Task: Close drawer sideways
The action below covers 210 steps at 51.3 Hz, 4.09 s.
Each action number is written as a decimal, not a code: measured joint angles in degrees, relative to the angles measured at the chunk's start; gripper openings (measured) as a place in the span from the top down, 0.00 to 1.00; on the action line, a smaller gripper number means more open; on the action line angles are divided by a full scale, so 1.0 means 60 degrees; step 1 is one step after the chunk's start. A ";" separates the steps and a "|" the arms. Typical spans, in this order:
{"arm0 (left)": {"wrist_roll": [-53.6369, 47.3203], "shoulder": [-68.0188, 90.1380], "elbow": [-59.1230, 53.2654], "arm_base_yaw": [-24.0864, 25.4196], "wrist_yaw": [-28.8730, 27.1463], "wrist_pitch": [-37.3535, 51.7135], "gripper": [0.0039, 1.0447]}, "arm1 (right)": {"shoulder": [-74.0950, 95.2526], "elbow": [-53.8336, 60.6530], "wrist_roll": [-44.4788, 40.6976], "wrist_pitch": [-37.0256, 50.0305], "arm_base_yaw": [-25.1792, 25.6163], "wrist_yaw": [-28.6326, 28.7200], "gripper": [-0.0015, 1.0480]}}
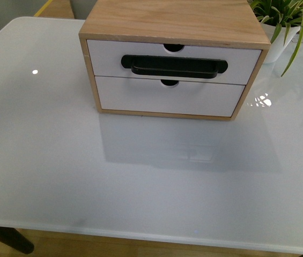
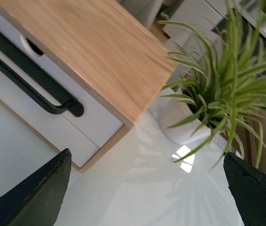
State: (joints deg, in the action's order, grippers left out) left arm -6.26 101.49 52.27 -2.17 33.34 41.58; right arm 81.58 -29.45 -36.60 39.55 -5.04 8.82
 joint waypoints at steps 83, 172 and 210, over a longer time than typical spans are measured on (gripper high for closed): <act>0.1024 -1.1333 -0.8553 0.0350 -0.5559 -0.1479 0.99 | -1.0138 0.4739 0.5996 -0.3136 0.0834 -0.1468 0.98; 0.1027 -1.6855 -0.8557 0.0350 -0.5555 -0.6907 0.32 | -1.3544 0.4739 0.5996 -0.6579 0.0834 -0.1475 0.20; 0.1024 -1.6855 -0.8557 0.0350 -0.5555 -0.6910 0.08 | -1.3544 0.4739 0.6000 -0.6579 0.0834 -0.1472 0.09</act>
State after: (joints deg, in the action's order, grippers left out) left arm -0.12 0.36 0.93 -0.08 0.01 0.12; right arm 0.32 -1.02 -0.60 0.08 -0.03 -0.01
